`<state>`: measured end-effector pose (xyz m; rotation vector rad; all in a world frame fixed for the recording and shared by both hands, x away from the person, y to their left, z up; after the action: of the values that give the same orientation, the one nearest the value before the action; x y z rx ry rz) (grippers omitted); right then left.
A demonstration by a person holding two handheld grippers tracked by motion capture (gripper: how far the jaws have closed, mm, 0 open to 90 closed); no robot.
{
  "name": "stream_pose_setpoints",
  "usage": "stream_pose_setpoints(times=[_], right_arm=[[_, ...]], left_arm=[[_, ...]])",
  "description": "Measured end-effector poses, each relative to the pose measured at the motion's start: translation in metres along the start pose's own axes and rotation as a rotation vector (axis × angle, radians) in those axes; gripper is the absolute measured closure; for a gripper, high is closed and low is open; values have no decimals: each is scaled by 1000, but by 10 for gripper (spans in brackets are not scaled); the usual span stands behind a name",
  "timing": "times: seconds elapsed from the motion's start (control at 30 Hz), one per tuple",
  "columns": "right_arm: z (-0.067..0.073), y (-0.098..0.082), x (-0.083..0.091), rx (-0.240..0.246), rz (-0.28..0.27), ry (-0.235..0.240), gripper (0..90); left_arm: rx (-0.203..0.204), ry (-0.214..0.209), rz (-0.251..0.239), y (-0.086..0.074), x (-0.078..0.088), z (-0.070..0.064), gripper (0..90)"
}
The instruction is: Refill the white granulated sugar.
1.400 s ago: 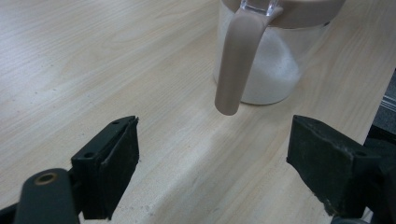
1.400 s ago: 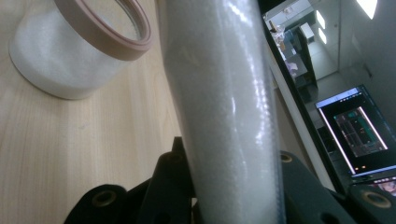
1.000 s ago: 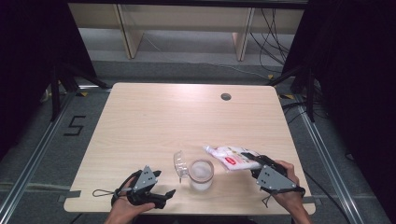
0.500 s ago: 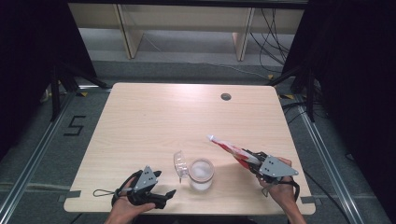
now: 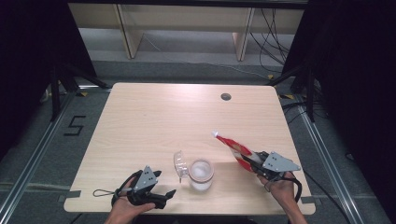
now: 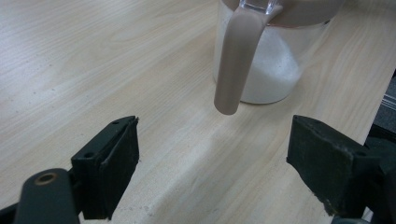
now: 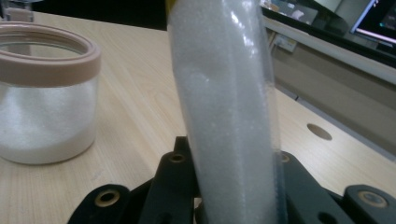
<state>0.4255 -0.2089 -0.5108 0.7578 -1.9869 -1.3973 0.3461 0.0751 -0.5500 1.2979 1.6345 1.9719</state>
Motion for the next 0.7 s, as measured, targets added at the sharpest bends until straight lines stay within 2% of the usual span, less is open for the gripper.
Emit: stream_pose_setpoints(times=[0.03, 0.1, 0.13, 0.27, 0.4, 0.43, 0.53, 0.57, 0.63, 0.67, 0.7], right_arm=[[-1, -2, 1, -50, 4, -2, 793], [-2, -2, 1, -47, 15, -7, 792], [-4, -2, 2, -56, 18, -18, 790], [-8, -2, 4, -43, 31, -32, 787], [-7, -2, 9, -74, 47, -28, 784], [-8, -2, 12, -100, 41, -40, 781], [-8, -3, 16, -120, 48, -47, 781], [-8, -4, 19, -155, 38, -54, 780], [-8, -5, 20, -146, 44, -54, 780], [-9, -5, 21, -140, 42, -55, 780], [-10, -5, 23, -144, 36, -74, 780]], left_arm=[[3, 2, -1, 0, 0, 0, 165], [13, 5, -11, 1, -1, 0, 165], [-8, 6, 0, 0, 1, 1, 165], [-2, 3, -1, 0, 0, 1, 165], [9, 5, -11, 1, -1, 0, 165], [-5, 4, -1, 0, 0, 1, 165], [6, 3, -9, 1, -1, 0, 165], [2, 3, -2, 1, 0, 0, 165], [-12, -3, 16, 0, 1, 1, 165], [-9, 2, 9, 0, 0, 1, 165], [-18, 9, 14, 0, 0, 2, 165]])
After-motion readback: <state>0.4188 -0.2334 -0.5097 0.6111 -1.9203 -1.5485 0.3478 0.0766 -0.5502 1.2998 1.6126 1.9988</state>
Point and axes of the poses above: each handheld gripper's, and its own axes: x roughly backward along the jaws, y roughly out of its top, z roughly to its left, the point moved 10 cm from there along -x, roughly forward along the jaws, and after that the axes turned 7 degrees about -z, right-handed, at the moved point
